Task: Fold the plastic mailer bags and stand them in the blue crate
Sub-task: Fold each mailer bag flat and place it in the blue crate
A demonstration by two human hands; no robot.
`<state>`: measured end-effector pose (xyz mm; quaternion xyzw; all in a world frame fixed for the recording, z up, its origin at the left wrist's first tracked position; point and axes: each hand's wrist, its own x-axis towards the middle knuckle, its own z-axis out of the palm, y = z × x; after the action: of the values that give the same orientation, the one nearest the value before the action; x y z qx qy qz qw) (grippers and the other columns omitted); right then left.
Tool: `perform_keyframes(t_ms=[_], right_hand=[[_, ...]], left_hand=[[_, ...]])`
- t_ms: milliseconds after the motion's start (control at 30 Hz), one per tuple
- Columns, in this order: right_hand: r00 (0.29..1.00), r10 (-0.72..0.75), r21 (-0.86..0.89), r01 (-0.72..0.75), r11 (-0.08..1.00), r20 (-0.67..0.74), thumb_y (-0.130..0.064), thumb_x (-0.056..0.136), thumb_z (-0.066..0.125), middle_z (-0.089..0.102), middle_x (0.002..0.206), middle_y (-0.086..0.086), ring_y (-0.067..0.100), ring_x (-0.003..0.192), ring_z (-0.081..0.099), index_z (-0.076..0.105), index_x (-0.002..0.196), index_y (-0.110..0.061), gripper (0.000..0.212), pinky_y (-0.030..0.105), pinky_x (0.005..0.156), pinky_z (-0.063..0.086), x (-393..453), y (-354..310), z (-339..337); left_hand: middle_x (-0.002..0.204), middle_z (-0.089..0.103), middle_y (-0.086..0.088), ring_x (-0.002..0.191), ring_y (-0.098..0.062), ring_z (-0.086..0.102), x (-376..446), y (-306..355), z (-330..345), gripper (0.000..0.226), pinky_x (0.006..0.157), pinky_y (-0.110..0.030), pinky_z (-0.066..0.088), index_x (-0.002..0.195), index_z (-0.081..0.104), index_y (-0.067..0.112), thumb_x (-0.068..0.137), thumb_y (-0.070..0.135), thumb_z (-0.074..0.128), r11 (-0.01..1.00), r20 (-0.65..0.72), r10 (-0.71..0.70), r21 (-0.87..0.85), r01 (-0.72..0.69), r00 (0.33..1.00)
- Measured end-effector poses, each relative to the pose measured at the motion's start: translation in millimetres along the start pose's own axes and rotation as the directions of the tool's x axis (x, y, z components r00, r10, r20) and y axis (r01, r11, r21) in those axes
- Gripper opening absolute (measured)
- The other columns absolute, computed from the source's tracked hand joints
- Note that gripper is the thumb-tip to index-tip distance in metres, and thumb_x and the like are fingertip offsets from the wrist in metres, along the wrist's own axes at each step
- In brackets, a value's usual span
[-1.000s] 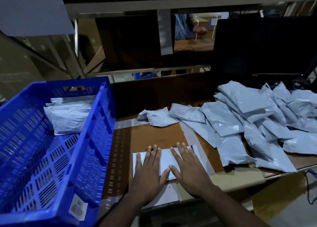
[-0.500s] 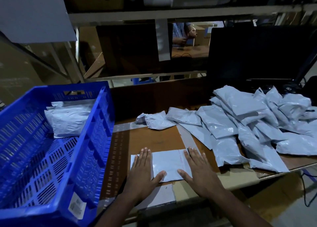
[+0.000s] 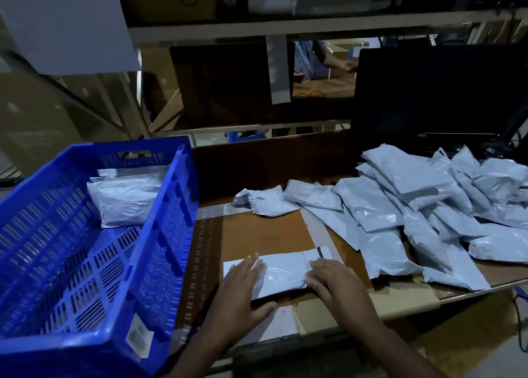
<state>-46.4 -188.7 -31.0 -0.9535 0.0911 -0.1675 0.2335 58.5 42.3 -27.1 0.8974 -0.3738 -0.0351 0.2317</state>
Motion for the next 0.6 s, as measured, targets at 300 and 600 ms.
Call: perform_keyframes(t_ms=[300,600], right_hand=[[0.997,0.061,0.162,-0.067,0.984,0.039,-0.045,0.085,0.075,0.054,0.117,-0.029,-0.007,0.104,0.053,0.051,0.126,-0.049,0.047,0.018,0.082,0.045,28.2,-19.2,-48.1],[0.951,0.309,0.135,-0.310,0.941,0.030,-0.036,0.086,0.076,0.060,0.124,-0.005,0.019,0.102,0.062,0.032,0.145,-0.038,0.073,0.035,0.081,0.051,51.1,-6.6,-35.5]], left_hand=[[0.102,0.071,0.020,0.089,0.005,0.063,26.1,9.4,-61.1,0.029,0.073,-0.018,0.055,0.114,0.073,0.035,0.086,0.033,0.078,0.951,-0.257,-0.278,-0.211,0.227,0.926],[0.144,0.057,0.003,0.129,-0.017,0.055,45.5,2.5,-43.9,0.072,0.095,-0.029,0.051,0.143,0.051,0.026,0.080,0.023,0.086,0.841,-0.236,-0.495,-0.371,0.393,0.836]])
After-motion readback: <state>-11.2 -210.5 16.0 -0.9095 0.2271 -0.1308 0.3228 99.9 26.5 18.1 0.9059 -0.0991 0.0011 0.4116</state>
